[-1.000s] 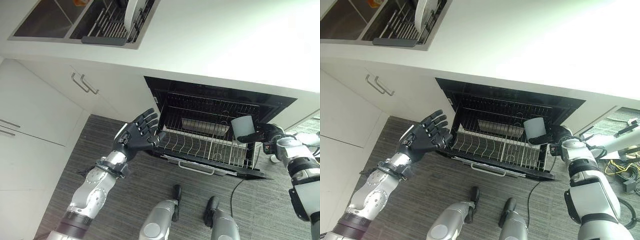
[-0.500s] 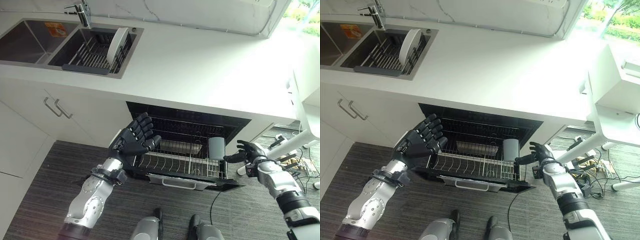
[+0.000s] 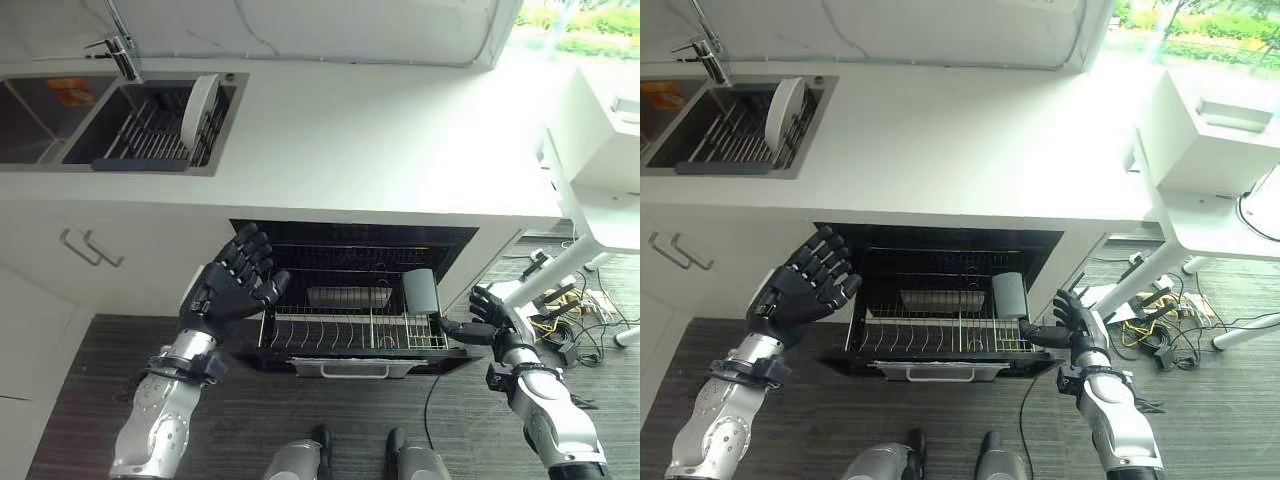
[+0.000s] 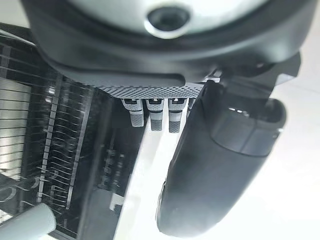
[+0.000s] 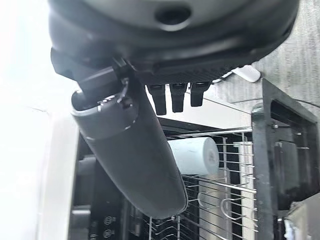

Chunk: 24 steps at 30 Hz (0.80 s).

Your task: Place the dishes in the dishwasher.

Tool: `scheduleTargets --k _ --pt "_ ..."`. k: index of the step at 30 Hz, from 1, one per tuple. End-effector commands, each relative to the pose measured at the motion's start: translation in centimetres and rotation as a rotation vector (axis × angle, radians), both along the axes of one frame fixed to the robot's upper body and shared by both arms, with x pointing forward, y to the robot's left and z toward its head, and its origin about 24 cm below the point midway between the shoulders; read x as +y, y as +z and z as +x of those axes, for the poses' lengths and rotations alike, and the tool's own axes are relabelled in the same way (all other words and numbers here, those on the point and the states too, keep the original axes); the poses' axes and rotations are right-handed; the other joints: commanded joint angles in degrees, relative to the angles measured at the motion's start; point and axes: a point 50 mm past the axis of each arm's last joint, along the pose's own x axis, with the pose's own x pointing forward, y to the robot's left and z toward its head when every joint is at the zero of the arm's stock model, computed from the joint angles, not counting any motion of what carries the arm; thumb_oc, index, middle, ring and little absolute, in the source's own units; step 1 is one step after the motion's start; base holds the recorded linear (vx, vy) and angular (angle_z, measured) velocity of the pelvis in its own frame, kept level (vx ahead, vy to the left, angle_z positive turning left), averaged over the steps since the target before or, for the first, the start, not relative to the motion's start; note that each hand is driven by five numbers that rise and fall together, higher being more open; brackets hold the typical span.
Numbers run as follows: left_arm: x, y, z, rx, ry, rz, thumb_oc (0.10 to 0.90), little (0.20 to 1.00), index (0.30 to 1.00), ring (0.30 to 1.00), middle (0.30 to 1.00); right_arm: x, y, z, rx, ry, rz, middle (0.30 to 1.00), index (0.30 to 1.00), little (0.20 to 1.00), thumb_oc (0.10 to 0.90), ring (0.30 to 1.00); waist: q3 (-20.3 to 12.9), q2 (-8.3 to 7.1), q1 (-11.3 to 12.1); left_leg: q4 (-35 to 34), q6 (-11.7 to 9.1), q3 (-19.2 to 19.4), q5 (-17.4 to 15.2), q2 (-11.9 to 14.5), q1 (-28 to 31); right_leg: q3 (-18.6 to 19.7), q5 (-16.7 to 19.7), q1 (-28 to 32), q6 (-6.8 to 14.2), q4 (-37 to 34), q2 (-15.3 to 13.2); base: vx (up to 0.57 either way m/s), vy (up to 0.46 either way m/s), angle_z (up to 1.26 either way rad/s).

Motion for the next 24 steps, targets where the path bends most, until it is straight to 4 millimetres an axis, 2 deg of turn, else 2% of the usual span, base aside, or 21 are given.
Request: scheduleTargets --k 1,2,4,5,6,8,11,15,16,17,18,19,20,21,23,24 --pt "-0.6 5.4 -0.6 -0.316 -0.095 0.05 0.8 0.9 0.9 0.9 0.9 -1.8 6.0 1.3 -0.326 -0.012 -0.129 0.9 0.9 0.9 0.8 0.9 -4.8 -0.82 -0.1 -0.8 -2.4 -1.0 -5.4 2.4 2.6 -0.5 -1.2 -0.2 4.4 2.9 -0.5 0.02 0.2 -0.06" --pt "-0.5 5.6 -0.6 -0.321 -0.1 0.059 0.8 0.9 0.9 0.9 0.9 -2.0 6.6 1.1 -0.357 -0.012 -0.133 0.9 0.9 0.9 0.8 0.9 -4.6 -0.82 -0.3 -0.8 -1.9 -1.4 -5.5 2.1 2.4 -1.6 0.6 0.6 4.3 2.9 0.2 0.02 0.165 -0.07" --pt "-0.3 5.7 -0.6 -0.327 -0.09 0.051 0.8 0.9 0.9 0.9 0.9 -1.8 7.1 1.1 -0.379 0.009 -0.138 0.9 0.9 0.9 0.8 0.9 -4.5 -0.58 -0.2 -0.8 -1.7 -1.2 -5.4 2.4 2.3 -3.8 0.9 1.3 3.8 2.9 1.2 0.01 0.103 -0.12" --pt "-0.2 5.8 -0.6 -0.33 -0.088 0.043 0.8 0.9 0.9 0.9 0.9 -1.7 7.4 1.1 -0.388 0.021 -0.154 0.9 0.9 0.9 0.8 0.9 -4.3 -0.43 -0.2 -0.8 -1.5 -1.3 -5.8 2.3 2.7 -3.7 -0.6 1.9 3.2 2.9 3.0 0.02 0.064 -0.35" --pt "-0.3 5.9 -0.3 -0.334 -0.094 0.03 0.8 0.9 0.9 0.9 0.9 -1.7 8.0 1.3 -0.406 0.018 -0.176 0.9 0.9 0.9 0.8 0.9 -4.3 -0.58 -1.1 -0.8 -1.4 -2.6 -5.6 1.3 2.8 -1.0 -2.7 1.5 1.0 2.9 7.4 0.04 0.016 -0.41" --pt "-0.7 6.0 0.0 -0.336 -0.109 0.018 0.8 0.9 0.9 0.9 0.9 -1.9 8.8 1.3 -0.428 0.008 -0.196 0.9 0.9 0.9 0.8 0.9 -4.9 -0.94 -1.4 -0.8 -1.4 -3.2 -5.8 0.0 3.0 -0.4 -4.7 1.1 -0.7 2.9 9.9 0.04 -0.057 -0.09" --pt "-0.8 6.0 0.1 -0.345 -0.12 -0.007 0.8 0.9 0.9 0.9 0.9 -2.0 9.6 1.2 -0.474 0.014 -0.202 0.9 0.9 0.9 0.8 0.9 -5.3 -0.83 -1.7 -0.8 -1.5 -2.5 -6.1 -0.2 3.6 -0.5 -6.3 0.9 -1.4 2.9 9.7 0.1 -0.141 0.07" --pt "-1.2 6.1 0.2 -0.376 -0.131 -0.06 0.8 0.9 0.9 0.9 0.9 -1.7 10.8 1.2 -0.536 0.015 -0.234 0.9 0.9 0.9 0.8 0.9 -6.1 0.09 -2.7 -0.8 -1.8 -0.8 -6.6 0.1 5.4 0.6 -7.3 1.3 -2.2 2.9 10.0 0.11 -0.168 0.0" --pt "-1.9 6.3 0.3 -0.389 -0.148 -0.078 0.8 0.9 0.9 0.9 0.9 -1.8 11.4 1.1 -0.57 0.005 -0.247 0.9 0.9 0.9 0.8 0.9 -5.9 0.01 -2.8 -0.8 -3.2 1.4 -5.0 -0.3 7.5 0.4 -7.7 1.8 -3.1 2.9 9.1 0.14 -0.121 0.02" --pt "-2.1 6.3 0.3 -0.391 -0.159 -0.091 0.8 0.9 0.9 0.9 0.9 -2.0 11.7 1.0 -0.586 -0.004 -0.258 0.9 0.9 0.9 0.8 0.9 -5.6 -0.23 -2.7 -0.8 -4.4 2.0 -1.9 -0.3 8.1 0.3 -7.7 2.1 -3.5 2.9 8.5 0.13 -0.101 0.02" --pt "-2.4 6.4 0.2 -0.396 -0.17 -0.105 0.8 0.9 0.9 0.9 0.9 -2.3 12.2 0.8 -0.607 -0.014 -0.267 0.9 0.9 0.9 0.8 0.9 -5.0 -0.66 -2.6 -0.8 -6.4 3.1 3.0 0.9 7.7 0.0 -7.6 2.7 -3.9 2.9 7.7 0.06 -0.042 0.03" --pt "-2.6 6.5 0.2 -0.399 -0.179 -0.113 0.8 0.9 0.9 0.9 0.9 -2.5 12.4 0.6 -0.618 -0.022 -0.278 0.9 0.9 0.9 0.8 0.9 -4.7 -1.0 -2.8 -0.8 -7.5 4.3 5.2 2.3 7.3 -0.3 -7.4 2.9 -4.2 2.9 7.1 0.02 0.016 0.09" --pt "-2.8 6.6 0.2 -0.403 -0.189 -0.12 0.8 0.9 0.9 0.9 0.9 -2.8 12.8 0.6 -0.627 -0.026 -0.285 0.9 0.9 0.9 0.8 0.9 -4.4 -1.46 -3.2 -0.8 -7.9 6.0 5.2 4.9 6.7 -0.4 -7.1 3.0 -4.2 2.9 6.4 -0.01 0.138 0.13" --pt "-2.9 6.7 0.2 -0.411 -0.19 -0.124 0.8 0.9 0.9 0.9 0.9 -2.9 13.3 0.8 -0.64 -0.019 -0.291 0.9 0.9 0.9 0.8 0.9 -4.3 -1.54 -3.5 -0.8 -7.7 6.2 3.6 6.8 6.0 0.0 -6.8 2.6 -3.9 2.9 6.0 0.0 0.269 0.27" --pt "-2.7 6.7 -0.2 -0.426 -0.167 -0.144 0.8 0.9 0.9 0.9 0.9 -2.6 13.9 1.1 -0.662 0.018 -0.312 0.9 0.9 0.9 0.8 0.9 -4.5 -0.68 -3.6 -0.8 -8.5 2.9 3.4 9.6 3.9 2.5 -6.6 1.6 -3.2 2.9 6.7 0.01 0.409 0.33" --pt "-2.4 6.7 -0.4 -0.435 -0.15 -0.161 0.8 0.9 0.9 0.9 0.9 -2.5 14.4 1.1 -0.674 0.039 -0.327 0.9 0.9 0.9 0.8 0.9 -5.1 -0.33 -3.2 -0.8 -9.7 -0.3 5.2 12.4 1.2 4.3 -6.9 0.8 -3.1 2.9 7.0 0.03 0.483 -0.05"
